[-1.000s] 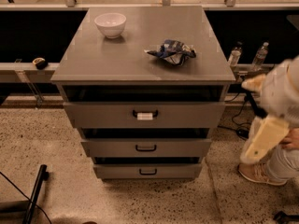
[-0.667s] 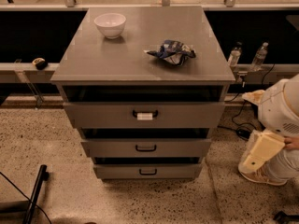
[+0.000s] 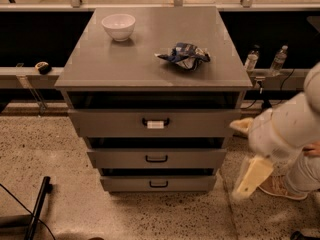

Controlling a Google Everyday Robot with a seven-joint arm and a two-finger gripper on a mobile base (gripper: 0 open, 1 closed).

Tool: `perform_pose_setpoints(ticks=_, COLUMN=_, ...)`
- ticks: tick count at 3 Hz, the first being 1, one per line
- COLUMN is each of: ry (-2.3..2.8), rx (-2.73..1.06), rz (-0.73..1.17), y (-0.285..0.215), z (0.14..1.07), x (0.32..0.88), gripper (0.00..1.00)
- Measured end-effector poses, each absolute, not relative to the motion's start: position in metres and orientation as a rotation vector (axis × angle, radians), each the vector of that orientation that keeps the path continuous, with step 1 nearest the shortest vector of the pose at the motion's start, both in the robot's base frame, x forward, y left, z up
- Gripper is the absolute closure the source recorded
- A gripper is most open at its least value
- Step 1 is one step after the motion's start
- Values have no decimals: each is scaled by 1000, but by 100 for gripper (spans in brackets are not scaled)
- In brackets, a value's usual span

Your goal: Open bottom drawer

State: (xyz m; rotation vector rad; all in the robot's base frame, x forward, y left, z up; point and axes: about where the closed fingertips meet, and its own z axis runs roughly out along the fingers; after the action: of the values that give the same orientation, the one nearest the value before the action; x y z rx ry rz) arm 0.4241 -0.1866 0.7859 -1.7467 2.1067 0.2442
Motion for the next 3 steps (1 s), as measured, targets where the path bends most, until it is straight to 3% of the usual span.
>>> perform_pose_setpoints(ticks=1, ry=1973, rx=-1678, rz=461, y=-150, z=711, x=400, gripper=0)
perform_pose_setpoints(ticks=3, ry=1793, rx=-1610, rz=491, y=-144, z=679, x=415, gripper=0)
